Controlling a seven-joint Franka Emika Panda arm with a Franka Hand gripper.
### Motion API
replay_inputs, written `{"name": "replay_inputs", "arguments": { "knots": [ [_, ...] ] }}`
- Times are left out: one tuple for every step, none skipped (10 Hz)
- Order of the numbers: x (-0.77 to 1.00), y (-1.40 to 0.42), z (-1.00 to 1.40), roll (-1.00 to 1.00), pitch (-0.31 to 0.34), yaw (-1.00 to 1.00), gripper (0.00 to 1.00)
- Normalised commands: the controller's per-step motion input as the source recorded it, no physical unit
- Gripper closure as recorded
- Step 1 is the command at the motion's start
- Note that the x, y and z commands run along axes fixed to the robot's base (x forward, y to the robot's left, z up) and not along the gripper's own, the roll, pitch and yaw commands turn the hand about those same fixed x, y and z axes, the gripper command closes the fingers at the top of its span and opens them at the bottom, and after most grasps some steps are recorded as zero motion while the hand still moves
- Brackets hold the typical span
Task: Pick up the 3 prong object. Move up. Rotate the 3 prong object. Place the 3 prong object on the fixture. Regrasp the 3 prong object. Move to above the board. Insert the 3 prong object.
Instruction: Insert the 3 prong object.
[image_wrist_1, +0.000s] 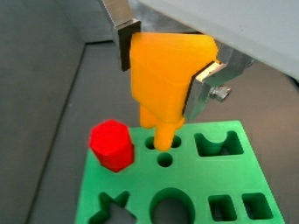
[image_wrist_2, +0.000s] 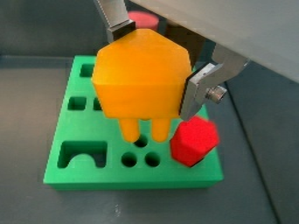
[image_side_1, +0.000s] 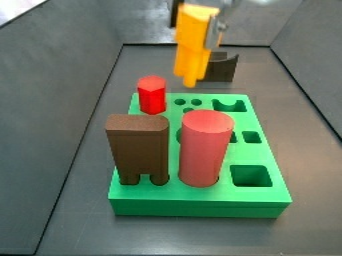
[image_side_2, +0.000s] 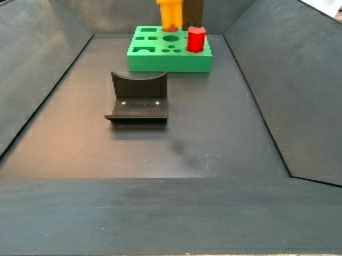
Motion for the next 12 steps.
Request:
{"name": "replay_inputs", "arguments": {
  "knots": [
    [0.03,0.21,-0.66,-0.03,-0.097,0.0,1.0],
    [0.0,0.24,-0.58,-0.07,-0.09,0.0,1.0],
    [0.03,0.19,-0.35,-0.05,-0.007,0.0,1.0],
    [-0.05,0.06,-0.29,0.0,-0.006,-0.01,1.0],
    [0.0,0.0,-0.32,0.0,0.0,0.0,1.0],
    [0.0,0.0,-0.31,0.0,0.0,0.0,1.0],
    [0.0,0.0,-0.36,0.0,-0.021,-0.01,1.0],
    [-0.04,0.0,-0.3,0.0,-0.047,0.0,1.0],
    [-0.09,0.0,-0.25,0.0,-0.069,0.0,1.0],
    [-0.05,-0.07,-0.17,0.0,-0.036,0.0,1.0],
    [0.0,-0.07,-0.03,0.0,0.0,-0.06,1.0],
    [-0.02,0.0,0.0,0.0,0.0,-0.09,1.0]
  ]
}}
